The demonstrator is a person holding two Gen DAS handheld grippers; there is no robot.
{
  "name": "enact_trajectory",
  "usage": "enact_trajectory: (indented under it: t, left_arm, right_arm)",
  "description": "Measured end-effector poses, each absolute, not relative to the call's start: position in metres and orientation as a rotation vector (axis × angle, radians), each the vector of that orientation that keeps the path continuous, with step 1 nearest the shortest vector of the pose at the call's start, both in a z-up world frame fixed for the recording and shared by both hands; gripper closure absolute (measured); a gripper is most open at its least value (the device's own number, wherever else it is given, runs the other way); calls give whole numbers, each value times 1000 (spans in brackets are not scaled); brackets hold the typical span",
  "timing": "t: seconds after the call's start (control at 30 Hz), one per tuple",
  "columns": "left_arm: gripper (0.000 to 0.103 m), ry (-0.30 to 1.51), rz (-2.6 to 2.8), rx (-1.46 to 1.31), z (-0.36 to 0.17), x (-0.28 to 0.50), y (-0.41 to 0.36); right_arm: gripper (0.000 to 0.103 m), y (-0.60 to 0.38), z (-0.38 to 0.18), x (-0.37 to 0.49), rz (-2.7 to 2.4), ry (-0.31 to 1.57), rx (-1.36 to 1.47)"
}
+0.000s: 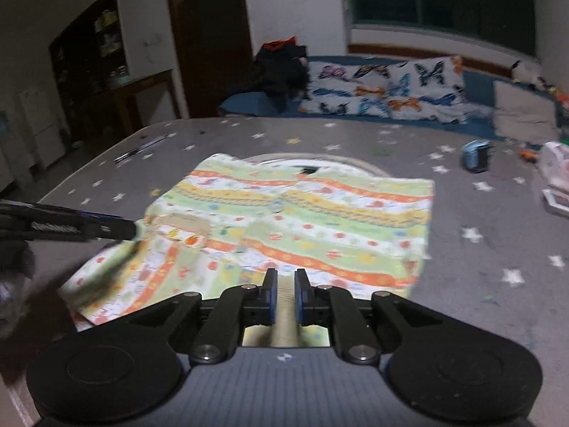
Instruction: Fold clothes
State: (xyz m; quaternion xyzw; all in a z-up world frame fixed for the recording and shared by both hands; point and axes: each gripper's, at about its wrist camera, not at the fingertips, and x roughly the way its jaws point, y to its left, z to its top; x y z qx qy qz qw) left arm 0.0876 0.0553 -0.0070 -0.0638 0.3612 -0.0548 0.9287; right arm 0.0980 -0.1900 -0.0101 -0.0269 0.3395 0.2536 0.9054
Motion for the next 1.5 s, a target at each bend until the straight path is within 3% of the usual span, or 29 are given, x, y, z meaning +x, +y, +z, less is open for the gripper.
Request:
enact_trajectory:
  t: [0.2, 0.7, 0.83, 1.17, 1.3, 1.33, 1.4, 1.5]
  left_arm:
    - [72, 763, -128, -80, -16, 92, 45]
    - [72, 772, -234, -87, -5, 17, 23]
    - [57, 788, -203, -104, 0, -3, 22]
    - [57, 897, -228, -253, -3, -19, 25]
    - [63, 928, -258, -310, -5, -16, 25]
    - [67, 936, -265, -324, -6, -15, 25]
    - [86, 951, -280, -353, -7, -14, 25]
    - [93, 955, -299, -404, -3, -9, 28]
  right_arm:
    - [93, -184, -29, 107, 550, 783, -56]
    - [85, -191, -22, 46, 616, 767, -197]
    - [84, -193, -22, 36, 623, 760, -230]
    - [76, -207, -13, 3, 643, 744, -314]
    - [73, -212, -13, -10, 651, 741, -353]
    - [68, -213, -13, -13, 655, 739, -364]
    - [65, -213, -15, -18, 658, 729, -390]
    - [61, -210, -19, -22, 671, 717, -433]
